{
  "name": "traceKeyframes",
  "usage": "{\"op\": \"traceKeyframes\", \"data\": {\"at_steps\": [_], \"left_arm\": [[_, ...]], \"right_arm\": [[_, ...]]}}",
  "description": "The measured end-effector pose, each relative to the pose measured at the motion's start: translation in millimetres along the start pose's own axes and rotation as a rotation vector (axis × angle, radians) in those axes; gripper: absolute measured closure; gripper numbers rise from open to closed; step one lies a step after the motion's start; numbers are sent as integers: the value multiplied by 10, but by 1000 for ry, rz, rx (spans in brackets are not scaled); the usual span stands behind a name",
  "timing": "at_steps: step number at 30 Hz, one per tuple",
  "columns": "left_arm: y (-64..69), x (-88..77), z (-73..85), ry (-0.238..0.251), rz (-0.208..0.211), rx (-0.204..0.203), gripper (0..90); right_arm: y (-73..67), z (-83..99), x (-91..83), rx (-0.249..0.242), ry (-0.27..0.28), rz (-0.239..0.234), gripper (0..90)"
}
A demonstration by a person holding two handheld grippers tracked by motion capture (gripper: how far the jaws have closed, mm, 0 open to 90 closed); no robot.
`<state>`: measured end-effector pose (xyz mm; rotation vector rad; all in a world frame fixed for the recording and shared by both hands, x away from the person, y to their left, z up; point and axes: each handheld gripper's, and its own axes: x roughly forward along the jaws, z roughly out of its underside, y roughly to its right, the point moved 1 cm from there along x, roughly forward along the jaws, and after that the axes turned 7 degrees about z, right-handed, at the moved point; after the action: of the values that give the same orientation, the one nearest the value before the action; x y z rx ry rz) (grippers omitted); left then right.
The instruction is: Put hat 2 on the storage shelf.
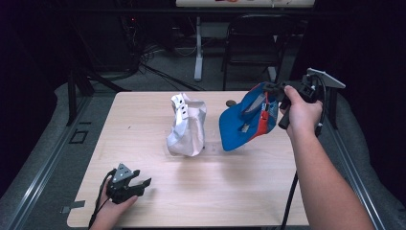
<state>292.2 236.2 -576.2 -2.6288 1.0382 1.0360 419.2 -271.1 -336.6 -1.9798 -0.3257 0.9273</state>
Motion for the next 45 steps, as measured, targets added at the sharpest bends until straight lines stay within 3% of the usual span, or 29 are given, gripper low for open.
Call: {"op": "traceKeyframes", "data": {"at_steps": [18, 32, 45], "left_arm": [[2, 5, 0, -2, 0, 4, 415], [0, 2, 0, 2, 0, 6, 415], [-7, 15, -5, -4, -2, 5, 415]], "right_arm": [[63, 31, -3, -7, -14, 12, 791], [-143, 282, 224, -78, -113, -14, 789], [-121, 415, 423, -96, -183, -2, 788]]}}
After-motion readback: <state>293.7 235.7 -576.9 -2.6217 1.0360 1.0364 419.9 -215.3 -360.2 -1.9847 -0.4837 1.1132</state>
